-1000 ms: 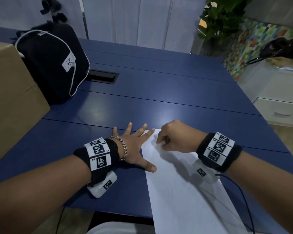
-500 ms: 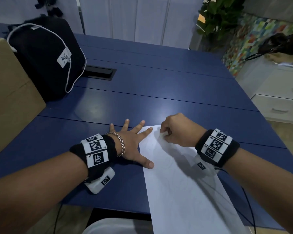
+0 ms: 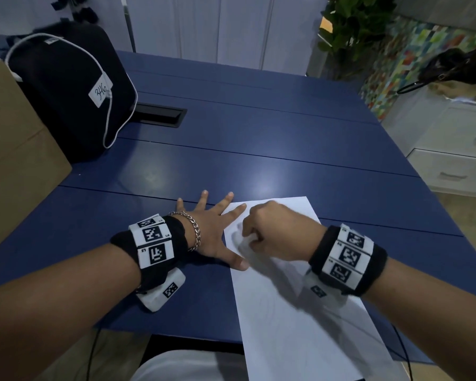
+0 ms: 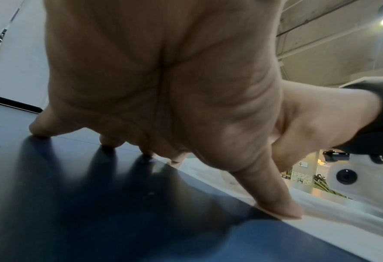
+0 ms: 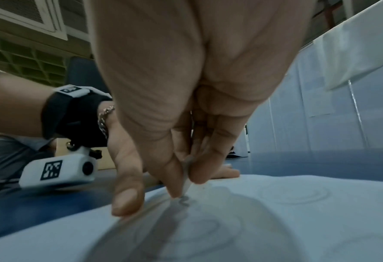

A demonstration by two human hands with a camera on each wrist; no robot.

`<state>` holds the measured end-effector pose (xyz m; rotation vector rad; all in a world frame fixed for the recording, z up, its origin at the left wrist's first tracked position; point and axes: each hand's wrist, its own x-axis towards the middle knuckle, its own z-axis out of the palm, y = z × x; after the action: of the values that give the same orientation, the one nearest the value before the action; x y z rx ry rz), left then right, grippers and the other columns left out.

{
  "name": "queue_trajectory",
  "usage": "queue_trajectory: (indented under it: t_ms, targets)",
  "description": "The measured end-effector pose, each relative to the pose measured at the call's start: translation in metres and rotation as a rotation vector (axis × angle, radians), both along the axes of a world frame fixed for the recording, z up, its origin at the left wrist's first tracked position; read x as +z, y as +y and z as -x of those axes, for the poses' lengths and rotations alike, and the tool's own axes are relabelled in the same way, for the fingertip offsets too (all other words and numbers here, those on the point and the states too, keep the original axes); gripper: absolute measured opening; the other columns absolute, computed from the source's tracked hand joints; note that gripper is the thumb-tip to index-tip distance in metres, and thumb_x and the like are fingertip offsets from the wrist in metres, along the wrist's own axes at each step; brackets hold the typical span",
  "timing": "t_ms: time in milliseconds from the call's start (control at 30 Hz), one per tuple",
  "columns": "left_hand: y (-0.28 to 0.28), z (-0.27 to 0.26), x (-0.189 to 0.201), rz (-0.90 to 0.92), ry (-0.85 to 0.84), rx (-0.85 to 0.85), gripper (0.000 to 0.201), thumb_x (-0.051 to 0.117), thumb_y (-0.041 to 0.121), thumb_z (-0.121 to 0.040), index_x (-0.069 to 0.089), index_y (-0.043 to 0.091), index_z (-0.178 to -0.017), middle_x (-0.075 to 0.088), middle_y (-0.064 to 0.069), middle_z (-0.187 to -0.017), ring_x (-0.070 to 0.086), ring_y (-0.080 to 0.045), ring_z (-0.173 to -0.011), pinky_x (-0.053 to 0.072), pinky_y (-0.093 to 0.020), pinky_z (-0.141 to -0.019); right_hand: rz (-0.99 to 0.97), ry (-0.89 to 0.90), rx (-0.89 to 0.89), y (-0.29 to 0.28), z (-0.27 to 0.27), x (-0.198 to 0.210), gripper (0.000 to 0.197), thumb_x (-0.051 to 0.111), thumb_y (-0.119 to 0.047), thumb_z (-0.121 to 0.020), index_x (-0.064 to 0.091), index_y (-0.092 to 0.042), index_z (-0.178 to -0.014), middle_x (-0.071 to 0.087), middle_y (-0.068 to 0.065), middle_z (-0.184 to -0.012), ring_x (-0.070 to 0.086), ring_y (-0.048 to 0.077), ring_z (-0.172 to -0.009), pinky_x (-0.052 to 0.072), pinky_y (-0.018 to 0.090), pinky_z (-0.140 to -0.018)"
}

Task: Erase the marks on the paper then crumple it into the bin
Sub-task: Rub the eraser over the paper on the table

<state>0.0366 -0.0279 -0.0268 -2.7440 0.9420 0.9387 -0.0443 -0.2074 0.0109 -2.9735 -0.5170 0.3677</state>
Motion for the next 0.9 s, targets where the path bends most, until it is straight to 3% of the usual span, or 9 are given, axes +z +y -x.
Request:
queue_trajectory:
  t_ms: [167, 300, 400, 567, 700, 800, 900]
  targets:
    - [-0.001, 0.002, 0.003, -0.007, 0.002, 0.017, 0.144, 0.058, 0.107, -0.054, -0.029, 0.053, -0.157, -0.042, 0.027, -0.162, -0.034, -0.038, -0.156, -0.009, -0.084, -0.114, -0.034, -0.086, -0.148, -0.030, -0.032, 0.006, 0.012, 0.063, -0.017, -0.079, 0.074, -0.019, -0.084, 0.069, -0.004, -0.077, 0.063, 0.022, -0.078, 0.057, 0.039, -0.070]
    - [-0.001, 0.002, 0.004, -0.004, 0.002, 0.017, 0.146, 0.057, 0.107, -0.054, -0.030, 0.053, -0.157, -0.043, 0.028, -0.162, -0.034, -0.038, -0.156, -0.009, -0.084, -0.114, -0.060, -0.031, -0.008, -0.007, -0.007, 0.002, 0.009, 0.065, -0.018, -0.079, 0.073, -0.018, -0.083, 0.069, -0.004, -0.075, 0.060, 0.018, -0.070, 0.050, 0.032, -0.067]
    - [0.000, 0.001, 0.003, -0.002, 0.002, 0.016, 0.146, 0.057, 0.107, -0.054, -0.030, 0.053, -0.157, -0.043, 0.027, -0.162, -0.034, -0.038, -0.156, -0.009, -0.084, -0.114, -0.088, 0.035, 0.022, -0.010, -0.005, 0.005, 0.016, 0.068, -0.018, -0.081, 0.077, -0.020, -0.095, 0.067, -0.008, -0.084, 0.056, 0.011, -0.071, 0.043, 0.022, -0.065]
    - [-0.001, 0.002, 0.003, 0.004, 0.016, 0.025, 0.149, 0.058, 0.108, -0.052, -0.031, 0.051, -0.157, -0.044, 0.030, -0.160, -0.035, -0.037, -0.155, -0.010, -0.084, -0.114, -0.076, -0.093, -0.095, -0.024, -0.024, 0.002, 0.014, 0.063, -0.016, -0.082, 0.076, -0.018, -0.087, 0.068, -0.005, -0.079, 0.061, 0.018, -0.074, 0.048, 0.029, -0.068]
    - [-0.001, 0.001, 0.003, 0.010, 0.013, 0.031, 0.154, 0.059, 0.107, -0.053, -0.032, 0.043, -0.159, -0.043, 0.030, -0.160, -0.035, -0.037, -0.155, -0.010, -0.084, -0.114, -0.089, 0.064, 0.049, -0.004, -0.007, 0.004, 0.015, 0.070, -0.021, -0.080, 0.078, -0.021, -0.092, 0.069, -0.008, -0.082, 0.055, 0.010, -0.067, 0.040, 0.018, -0.060]
    - [-0.001, 0.001, 0.003, 0.018, 0.017, 0.038, 0.156, 0.058, 0.107, -0.053, -0.033, 0.039, -0.160, -0.043, 0.029, -0.161, -0.036, -0.036, -0.155, -0.011, -0.083, -0.114, -0.080, -0.036, -0.037, -0.019, -0.027, 0.004, 0.014, 0.069, -0.017, -0.081, 0.078, -0.018, -0.091, 0.063, -0.010, -0.077, 0.056, 0.014, -0.070, 0.038, 0.024, -0.065]
    - [-0.001, 0.003, 0.002, 0.021, 0.010, 0.046, 0.157, 0.058, 0.107, -0.053, -0.034, 0.037, -0.159, -0.044, 0.028, -0.161, -0.037, -0.036, -0.155, -0.011, -0.082, -0.115, -0.054, -0.094, -0.073, -0.018, -0.029, 0.002, 0.011, 0.064, -0.018, -0.080, 0.074, -0.016, -0.083, 0.066, -0.005, -0.075, 0.060, 0.021, -0.072, 0.046, 0.031, -0.065]
